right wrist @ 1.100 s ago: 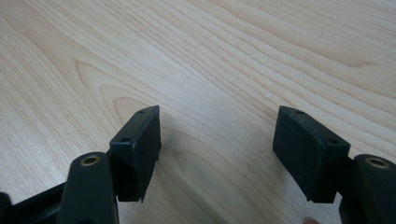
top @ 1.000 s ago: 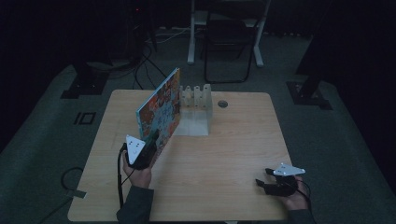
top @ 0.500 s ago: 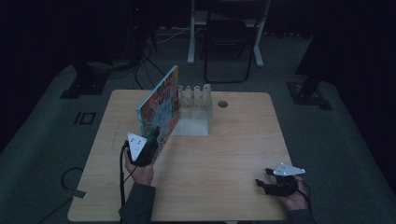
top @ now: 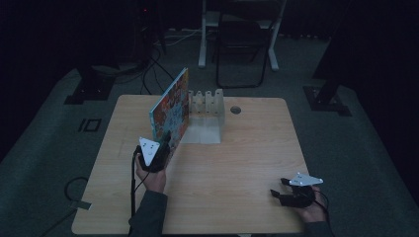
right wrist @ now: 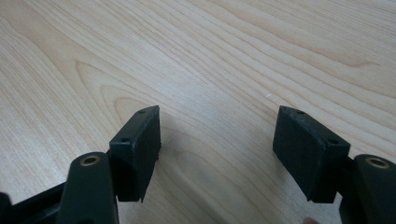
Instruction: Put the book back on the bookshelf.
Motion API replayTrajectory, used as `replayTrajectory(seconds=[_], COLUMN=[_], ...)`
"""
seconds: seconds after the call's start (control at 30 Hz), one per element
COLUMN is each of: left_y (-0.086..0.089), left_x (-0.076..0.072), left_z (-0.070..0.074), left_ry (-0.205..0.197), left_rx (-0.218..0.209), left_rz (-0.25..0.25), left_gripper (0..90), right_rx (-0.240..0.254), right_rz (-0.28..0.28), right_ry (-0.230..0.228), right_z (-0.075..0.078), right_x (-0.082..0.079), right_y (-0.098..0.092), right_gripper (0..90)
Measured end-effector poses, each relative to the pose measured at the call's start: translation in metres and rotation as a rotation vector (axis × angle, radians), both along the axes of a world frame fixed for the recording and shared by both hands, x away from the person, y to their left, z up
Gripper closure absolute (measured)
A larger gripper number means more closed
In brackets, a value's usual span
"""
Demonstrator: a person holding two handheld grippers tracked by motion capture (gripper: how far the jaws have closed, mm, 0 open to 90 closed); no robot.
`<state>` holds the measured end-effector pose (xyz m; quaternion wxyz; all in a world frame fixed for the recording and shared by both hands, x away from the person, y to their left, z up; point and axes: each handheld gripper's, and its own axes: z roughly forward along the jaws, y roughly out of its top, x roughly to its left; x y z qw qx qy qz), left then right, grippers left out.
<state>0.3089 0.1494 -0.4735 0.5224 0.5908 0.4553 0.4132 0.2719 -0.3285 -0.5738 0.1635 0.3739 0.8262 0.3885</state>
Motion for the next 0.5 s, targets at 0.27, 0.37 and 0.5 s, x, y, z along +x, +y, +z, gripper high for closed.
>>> replayTrajectory(seconds=[0.27, 0.37, 0.5], left_y=[-0.005, -0.006, -0.009], left_x=[0.006, 0.008, 0.012], left_z=[0.000, -0.001, -0.003], left_ry=[0.005, 0.009, 0.013], left_rx=[-0.016, -0.021, -0.015], left_rz=[0.014, 0.016, 0.031], left_gripper=[80.9, 81.0, 80.9], right_rx=[0.000, 0.000, 0.002], right_rz=[0.000, 0.002, 0.003], right_ry=[0.001, 0.002, 0.002], right_z=[0.000, 0.000, 0.000], right_x=[0.000, 0.000, 0.000], right_y=[0.000, 0.000, 0.000], right_gripper=[31.5, 31.2, 31.1])
